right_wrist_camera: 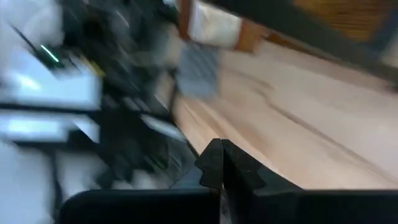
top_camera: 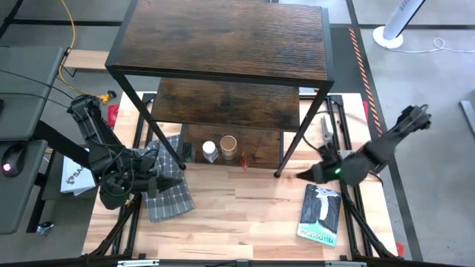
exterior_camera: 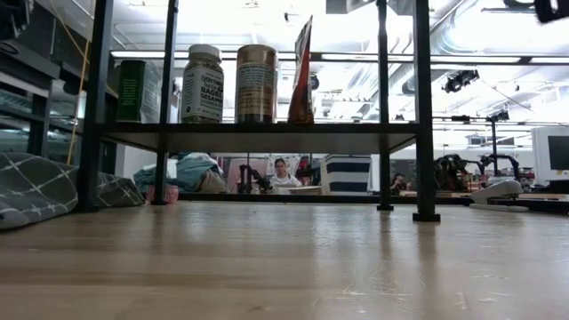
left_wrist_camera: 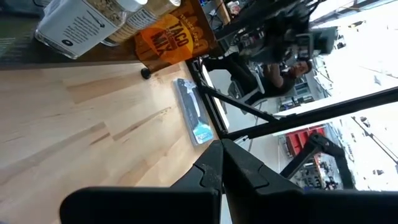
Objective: Shelf spices
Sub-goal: Adjust the shelf
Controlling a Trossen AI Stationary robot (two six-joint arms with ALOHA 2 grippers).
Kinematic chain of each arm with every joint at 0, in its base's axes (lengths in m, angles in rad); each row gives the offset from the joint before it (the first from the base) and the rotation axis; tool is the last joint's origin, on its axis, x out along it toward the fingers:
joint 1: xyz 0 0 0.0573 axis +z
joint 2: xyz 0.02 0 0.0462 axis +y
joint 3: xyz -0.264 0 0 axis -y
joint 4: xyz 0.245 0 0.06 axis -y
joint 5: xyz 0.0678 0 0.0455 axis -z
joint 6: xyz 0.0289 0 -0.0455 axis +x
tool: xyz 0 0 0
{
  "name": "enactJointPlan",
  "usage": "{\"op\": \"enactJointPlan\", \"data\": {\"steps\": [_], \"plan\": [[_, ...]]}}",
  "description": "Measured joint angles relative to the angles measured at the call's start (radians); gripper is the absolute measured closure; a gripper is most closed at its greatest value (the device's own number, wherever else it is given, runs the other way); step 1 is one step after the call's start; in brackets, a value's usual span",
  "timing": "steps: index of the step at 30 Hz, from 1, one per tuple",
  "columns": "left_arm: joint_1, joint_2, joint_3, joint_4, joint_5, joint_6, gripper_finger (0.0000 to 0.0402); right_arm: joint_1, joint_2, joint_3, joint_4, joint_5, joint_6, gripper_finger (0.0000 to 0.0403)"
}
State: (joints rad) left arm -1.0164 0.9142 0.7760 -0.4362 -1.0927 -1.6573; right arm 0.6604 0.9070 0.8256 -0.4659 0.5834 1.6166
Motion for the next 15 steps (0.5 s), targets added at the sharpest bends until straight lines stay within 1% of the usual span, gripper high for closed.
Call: {"op": "enactJointPlan", "data": {"steps": [3,5,6,8,10,15], "plan": [[0.0,-0.006,0.0,-0.001,-0.002,0.0,0.0402,0.03,0.065,-0.168,0.379,0.197,-0.014,0.0403],[0.0,-0.008,0.0,-0.006,-0.002,0.0,0.0402,0.043,0.115,-0.217,0.553,0.299,-0.037,0.0403],[0.0,-0.008,0.0,-0.007,-0.002,-0.002,0.0402,0.049,0.141,-0.229,0.585,0.35,-0.043,0.0403],[0.0,-0.009,0.0,-0.009,-0.002,-0.006,0.0401,0.054,0.186,-0.235,0.588,0.449,-0.042,0.0403],[0.0,-0.01,0.0,-0.009,-0.002,-0.007,0.0401,0.054,0.204,-0.234,0.584,0.523,-0.018,0.0403],[0.002,-0.013,0.0,-0.014,-0.013,-0.007,0.0402,0.046,0.208,-0.234,0.529,0.574,0.009,0.0403]]}}
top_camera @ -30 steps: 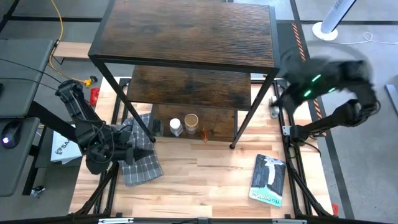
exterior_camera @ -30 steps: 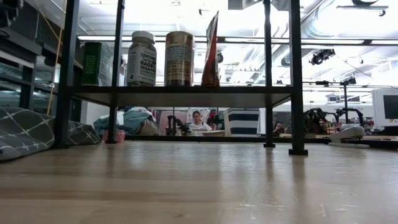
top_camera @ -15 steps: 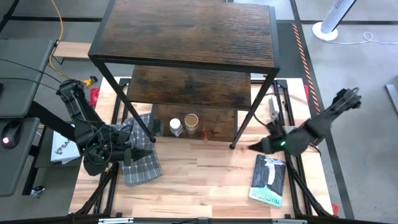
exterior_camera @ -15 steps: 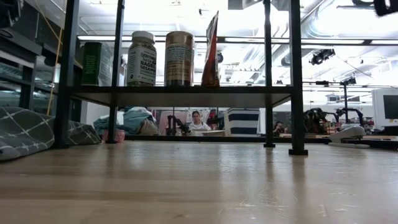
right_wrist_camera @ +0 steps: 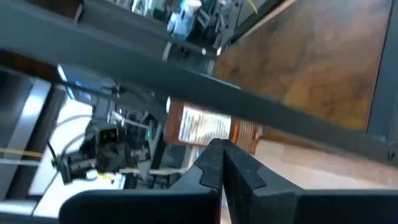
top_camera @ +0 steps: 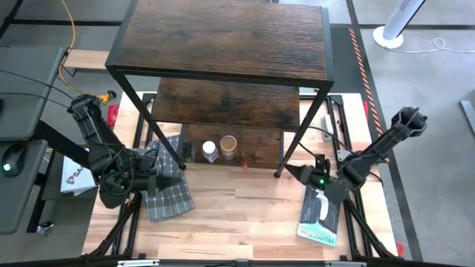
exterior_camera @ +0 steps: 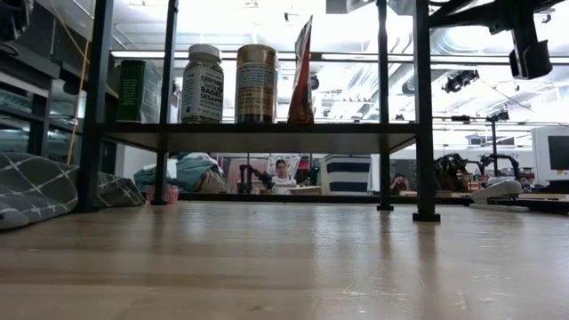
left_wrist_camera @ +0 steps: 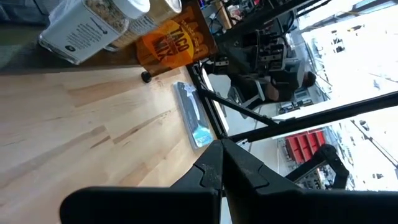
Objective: Shelf spices
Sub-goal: Adjust the shelf
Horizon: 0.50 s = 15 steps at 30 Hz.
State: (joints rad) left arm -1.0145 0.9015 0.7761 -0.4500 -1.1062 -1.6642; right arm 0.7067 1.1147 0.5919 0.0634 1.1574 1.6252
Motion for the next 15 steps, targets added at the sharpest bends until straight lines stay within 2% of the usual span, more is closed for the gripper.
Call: {"op": "enactJointPlan", "data": {"steps": [8,15], "plan": [[0.0,0.0,0.0,-0.002,-0.034,-0.01,0.0402,-0.048,-0.004,0.0,-0.038,0.036,0.024,0.0403],[0.014,0.0,0.0,-0.001,-0.066,-0.044,0.0402,-0.11,-0.008,0.001,-0.081,0.111,0.024,0.0403]]}}
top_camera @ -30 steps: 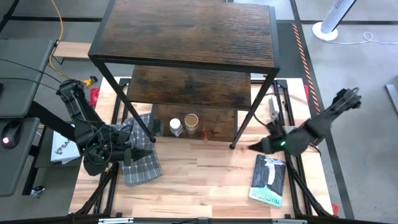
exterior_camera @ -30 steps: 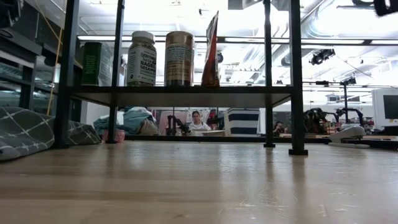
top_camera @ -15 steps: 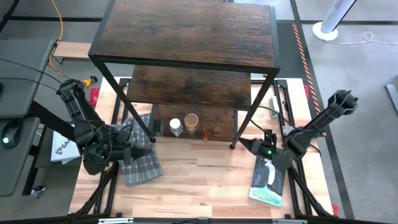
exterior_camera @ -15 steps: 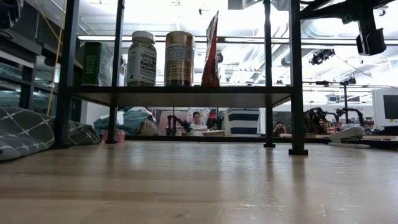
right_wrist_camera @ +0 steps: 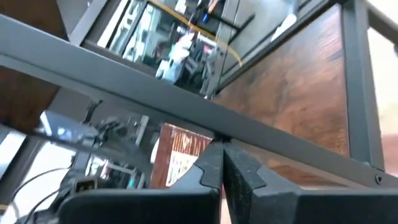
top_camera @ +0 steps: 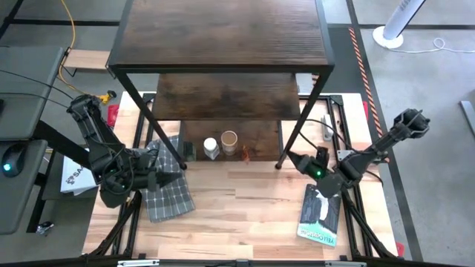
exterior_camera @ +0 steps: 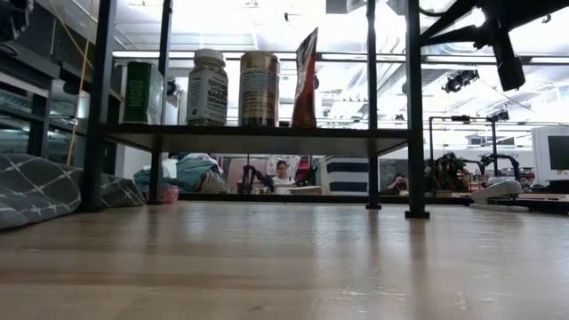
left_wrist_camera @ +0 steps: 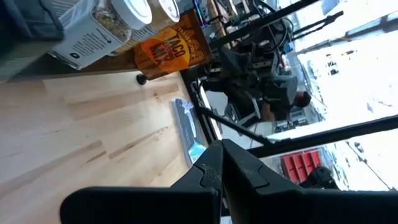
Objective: Shelf spices
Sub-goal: Adjust the shelf, then remove the orange seasoning bag from the shelf
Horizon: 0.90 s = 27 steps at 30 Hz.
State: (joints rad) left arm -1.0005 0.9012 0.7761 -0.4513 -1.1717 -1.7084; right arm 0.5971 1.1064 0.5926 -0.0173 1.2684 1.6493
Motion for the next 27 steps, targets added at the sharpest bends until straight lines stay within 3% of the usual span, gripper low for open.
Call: {"op": "enactJointPlan", "data": {"steps": [14,20,24,27], "plan": [[0.034,0.0,0.0,0.009,0.004,-0.01,0.0402,-0.215,-0.171,0.0,-0.269,0.003,-0.006,0.0403],[0.036,0.0,0.0,0.009,0.007,-0.011,0.0402,-0.299,-0.336,0.0,-0.418,-0.128,-0.095,0.0403],[0.039,0.001,0.0,0.008,0.014,-0.007,0.0402,-0.289,-0.419,0.001,-0.34,-0.263,-0.322,0.0403],[0.038,0.001,0.0,0.009,0.099,0.01,0.0402,-0.252,-0.425,0.001,-0.216,-0.398,-0.515,0.0403]]}}
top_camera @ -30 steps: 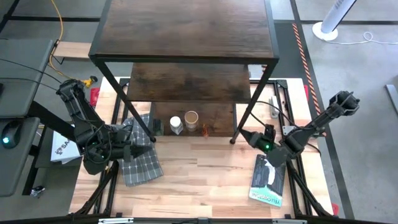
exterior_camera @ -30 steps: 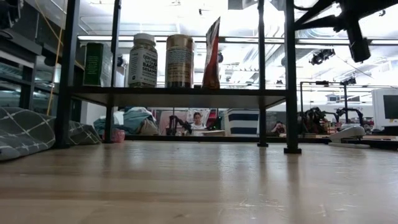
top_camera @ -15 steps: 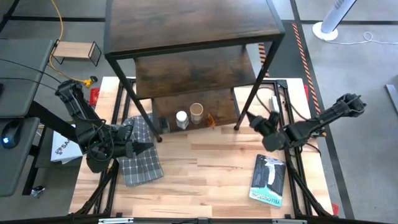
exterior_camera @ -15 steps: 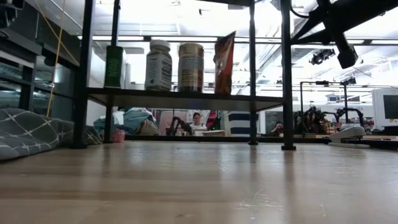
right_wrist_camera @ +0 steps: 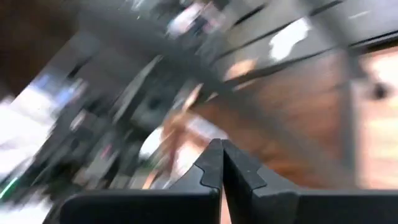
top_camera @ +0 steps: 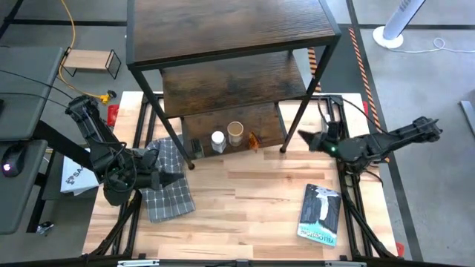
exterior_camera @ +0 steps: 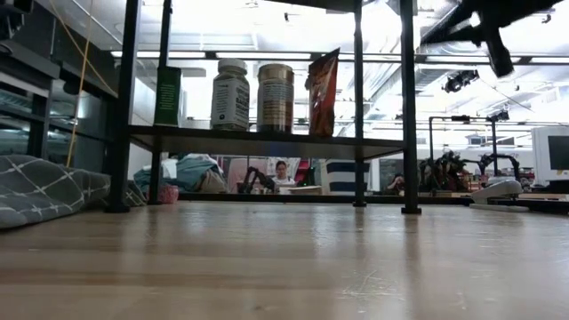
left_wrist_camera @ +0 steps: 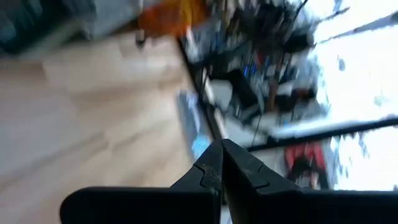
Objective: Shelf spices
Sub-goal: Remove the orange seasoning bag from the shelf
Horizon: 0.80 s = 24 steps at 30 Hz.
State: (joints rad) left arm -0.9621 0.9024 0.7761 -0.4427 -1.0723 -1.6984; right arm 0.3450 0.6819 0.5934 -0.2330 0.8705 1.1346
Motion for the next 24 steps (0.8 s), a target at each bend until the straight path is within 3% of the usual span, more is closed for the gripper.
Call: {"op": "enactJointPlan", "data": {"steps": [3,7,10,14,18,21,24], "plan": [[0.0,0.0,0.0,0.0,0.128,0.032,0.0402,0.073,0.066,0.011,0.122,-0.105,-0.093,0.0403],[0.0,0.0,0.0,-0.001,0.203,0.036,0.0402,0.198,0.27,0.127,0.05,-0.148,-0.057,0.0403],[0.0,0.0,0.0,-0.002,0.203,0.049,0.0401,0.27,0.461,0.295,-0.174,-0.137,0.065,0.0403],[0.0,0.001,0.0,-0.016,0.195,0.072,0.0401,0.321,0.727,0.6,-0.697,-0.042,0.36,0.0403],[0.0,0.001,0.0,-0.046,0.192,0.084,0.0401,0.316,0.949,0.858,-1.14,-0.045,0.605,0.0403],[0.0,0.0,0.0,-0.073,0.191,0.081,0.0402,0.302,1.059,0.976,-1.269,-0.104,0.656,0.0403],[0.0,0.0,0.0,-0.088,0.202,0.08,0.0402,0.284,1.096,1.041,-1.254,-0.147,0.605,0.0402]]}}
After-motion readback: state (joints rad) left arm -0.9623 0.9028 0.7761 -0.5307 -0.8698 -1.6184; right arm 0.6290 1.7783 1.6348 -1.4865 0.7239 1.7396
